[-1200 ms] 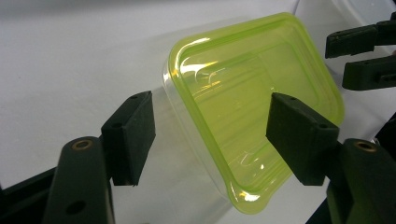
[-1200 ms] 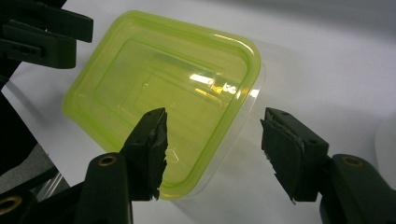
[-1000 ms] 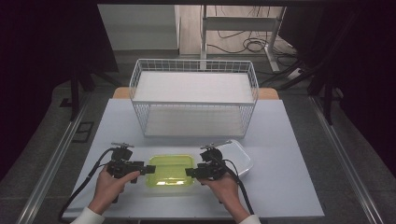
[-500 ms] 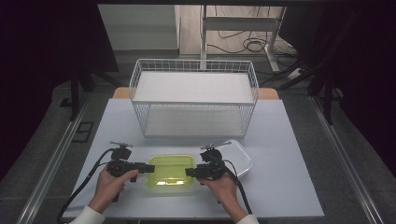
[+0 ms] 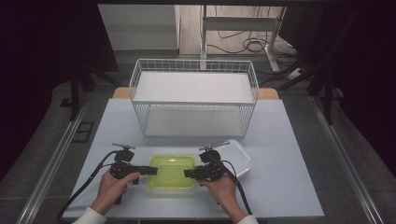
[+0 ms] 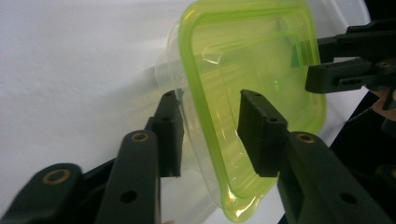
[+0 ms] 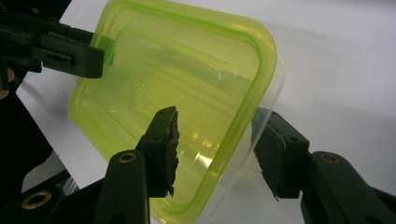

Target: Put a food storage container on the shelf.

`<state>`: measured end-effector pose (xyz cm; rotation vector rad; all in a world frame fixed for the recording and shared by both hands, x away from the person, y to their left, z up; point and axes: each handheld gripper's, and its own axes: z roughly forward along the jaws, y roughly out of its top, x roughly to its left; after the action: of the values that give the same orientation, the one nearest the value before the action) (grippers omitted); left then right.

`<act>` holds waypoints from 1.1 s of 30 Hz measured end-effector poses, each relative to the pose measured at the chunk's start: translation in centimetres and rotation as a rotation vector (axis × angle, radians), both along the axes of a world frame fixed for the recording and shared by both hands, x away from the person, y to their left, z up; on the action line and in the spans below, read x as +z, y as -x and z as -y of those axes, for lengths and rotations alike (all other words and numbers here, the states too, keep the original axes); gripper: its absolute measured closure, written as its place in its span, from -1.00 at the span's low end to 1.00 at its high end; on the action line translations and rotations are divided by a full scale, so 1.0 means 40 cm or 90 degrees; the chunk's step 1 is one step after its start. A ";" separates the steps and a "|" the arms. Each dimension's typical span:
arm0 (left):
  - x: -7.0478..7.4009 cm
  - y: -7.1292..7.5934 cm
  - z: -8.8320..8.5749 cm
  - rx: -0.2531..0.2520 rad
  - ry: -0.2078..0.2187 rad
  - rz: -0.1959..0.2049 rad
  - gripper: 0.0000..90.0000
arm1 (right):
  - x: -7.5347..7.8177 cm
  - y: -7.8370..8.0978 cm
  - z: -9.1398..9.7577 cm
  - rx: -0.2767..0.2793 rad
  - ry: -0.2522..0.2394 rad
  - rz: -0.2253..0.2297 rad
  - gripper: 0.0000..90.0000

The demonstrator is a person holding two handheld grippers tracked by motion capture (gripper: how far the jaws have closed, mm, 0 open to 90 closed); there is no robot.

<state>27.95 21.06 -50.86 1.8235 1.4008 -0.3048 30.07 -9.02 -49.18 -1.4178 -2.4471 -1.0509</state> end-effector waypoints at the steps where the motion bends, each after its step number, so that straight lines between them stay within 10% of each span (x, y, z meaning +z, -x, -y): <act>1: 0.004 0.003 -0.001 0.001 0.002 0.005 0.43 | 0.003 0.002 0.000 -0.002 0.003 0.005 0.16; 11: 0.017 0.013 -0.009 0.005 0.001 0.040 0.63 | 0.022 0.013 0.016 -0.011 0.001 0.043 0.60; 33: 0.059 0.040 -0.021 0.002 0.058 0.111 0.71 | 0.082 0.029 0.050 0.009 -0.051 0.125 0.69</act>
<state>26.34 21.89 -48.52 1.7301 1.2488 -0.1998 28.91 -11.03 -45.91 -1.3301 -2.5090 -1.3264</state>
